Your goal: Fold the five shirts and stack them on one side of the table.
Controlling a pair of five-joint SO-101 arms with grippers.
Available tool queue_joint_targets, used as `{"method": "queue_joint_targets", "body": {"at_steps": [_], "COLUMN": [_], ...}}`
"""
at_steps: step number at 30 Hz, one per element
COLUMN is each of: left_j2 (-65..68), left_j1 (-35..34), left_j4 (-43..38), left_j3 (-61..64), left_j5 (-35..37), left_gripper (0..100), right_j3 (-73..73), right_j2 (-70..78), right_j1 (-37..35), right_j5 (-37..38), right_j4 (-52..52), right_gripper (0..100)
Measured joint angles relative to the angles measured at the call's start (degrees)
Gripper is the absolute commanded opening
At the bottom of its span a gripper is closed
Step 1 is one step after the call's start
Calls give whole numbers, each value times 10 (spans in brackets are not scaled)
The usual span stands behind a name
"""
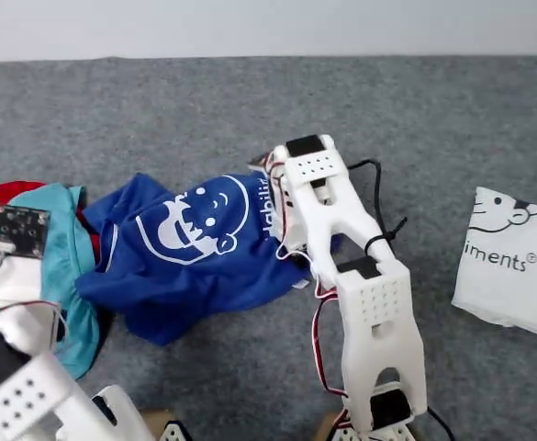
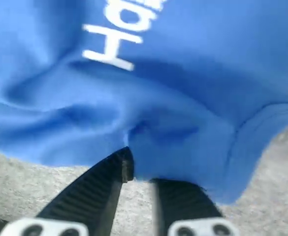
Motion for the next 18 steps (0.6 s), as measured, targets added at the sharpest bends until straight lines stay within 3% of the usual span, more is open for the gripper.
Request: {"method": "queue_joint_targets", "body": {"at_steps": [5,14,18], "left_j2": [-77,-111,-111], "left_j1": [1,0,5], "left_j4": [0,0,0], "left_j3": [45,73,80], "left_j5": [0,0,0], "left_gripper": [195,195,195], "right_j3": [39,320,345], "right_j2": [-95,-318,-313], "right_j1": [21,71,77], "right_j5": [32,81,87], "right_j4": [0,0,1], "right_gripper": [10,13,140]}}
